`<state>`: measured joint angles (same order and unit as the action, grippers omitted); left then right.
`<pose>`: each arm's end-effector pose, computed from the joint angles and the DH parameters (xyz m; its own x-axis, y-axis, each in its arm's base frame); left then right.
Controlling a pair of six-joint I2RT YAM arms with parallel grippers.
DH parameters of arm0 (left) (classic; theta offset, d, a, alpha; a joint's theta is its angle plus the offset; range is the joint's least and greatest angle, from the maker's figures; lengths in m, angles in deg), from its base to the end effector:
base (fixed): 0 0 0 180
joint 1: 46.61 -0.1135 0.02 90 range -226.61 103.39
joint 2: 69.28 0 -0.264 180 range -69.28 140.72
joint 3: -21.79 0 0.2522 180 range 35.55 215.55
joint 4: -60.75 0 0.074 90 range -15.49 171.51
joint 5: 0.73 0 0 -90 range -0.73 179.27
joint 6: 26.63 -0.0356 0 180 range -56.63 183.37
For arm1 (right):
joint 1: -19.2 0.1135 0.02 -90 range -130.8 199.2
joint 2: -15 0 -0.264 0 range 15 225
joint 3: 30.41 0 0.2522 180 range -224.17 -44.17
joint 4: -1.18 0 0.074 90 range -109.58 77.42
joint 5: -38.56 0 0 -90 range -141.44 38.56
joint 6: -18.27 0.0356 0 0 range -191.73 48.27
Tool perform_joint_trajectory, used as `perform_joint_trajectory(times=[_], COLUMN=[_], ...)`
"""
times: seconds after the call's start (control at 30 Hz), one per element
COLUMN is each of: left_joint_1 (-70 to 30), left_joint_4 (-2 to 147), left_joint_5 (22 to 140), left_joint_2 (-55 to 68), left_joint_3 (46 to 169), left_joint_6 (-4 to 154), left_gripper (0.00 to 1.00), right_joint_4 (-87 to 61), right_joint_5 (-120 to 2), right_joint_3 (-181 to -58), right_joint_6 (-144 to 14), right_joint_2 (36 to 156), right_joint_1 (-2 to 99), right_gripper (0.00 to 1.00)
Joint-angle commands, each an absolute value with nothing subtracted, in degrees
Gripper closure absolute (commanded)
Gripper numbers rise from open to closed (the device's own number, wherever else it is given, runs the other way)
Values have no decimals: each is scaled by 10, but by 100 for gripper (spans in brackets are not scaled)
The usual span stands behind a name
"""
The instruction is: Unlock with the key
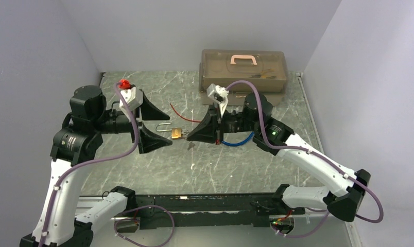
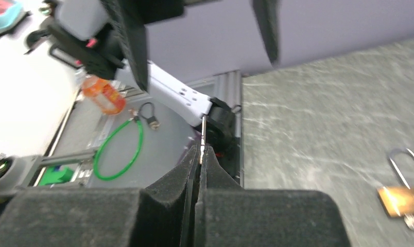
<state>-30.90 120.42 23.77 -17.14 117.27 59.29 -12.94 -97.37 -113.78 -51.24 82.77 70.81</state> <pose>0.1131 -0.0655 0.4701 -0.2022 0.0875 -0.9754 0.9698 0.1569 -0.1869 0.1425 0.2211 0.4282 -0.3319 -0.0269 -0.9429 -0.9341 -0.1298 0.3325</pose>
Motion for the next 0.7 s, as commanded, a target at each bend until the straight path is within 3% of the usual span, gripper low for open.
perform_joint_trajectory(times=[0.0, 0.17, 0.33, 0.67], left_joint_1=[-312, -283, -185, -76], left_joint_4=[1255, 1304, 1240, 1187], left_joint_5=[331, 435, 539, 563], left_joint_2=[-117, 7, 97, 416], left_joint_3=[1224, 1257, 1230, 1369], left_joint_6=[551, 496, 465, 455], left_gripper=[1, 1, 1, 1], right_joint_4=[-185, -266, -344, -422], right_joint_5=[-902, -762, -629, -460], right_joint_3=[-1084, -1018, -975, -1003], right_joint_6=[-503, -493, -468, -439], right_joint_2=[776, 689, 603, 494], right_joint_1=[646, 548, 509, 508], right_gripper=[100, 100, 100, 100])
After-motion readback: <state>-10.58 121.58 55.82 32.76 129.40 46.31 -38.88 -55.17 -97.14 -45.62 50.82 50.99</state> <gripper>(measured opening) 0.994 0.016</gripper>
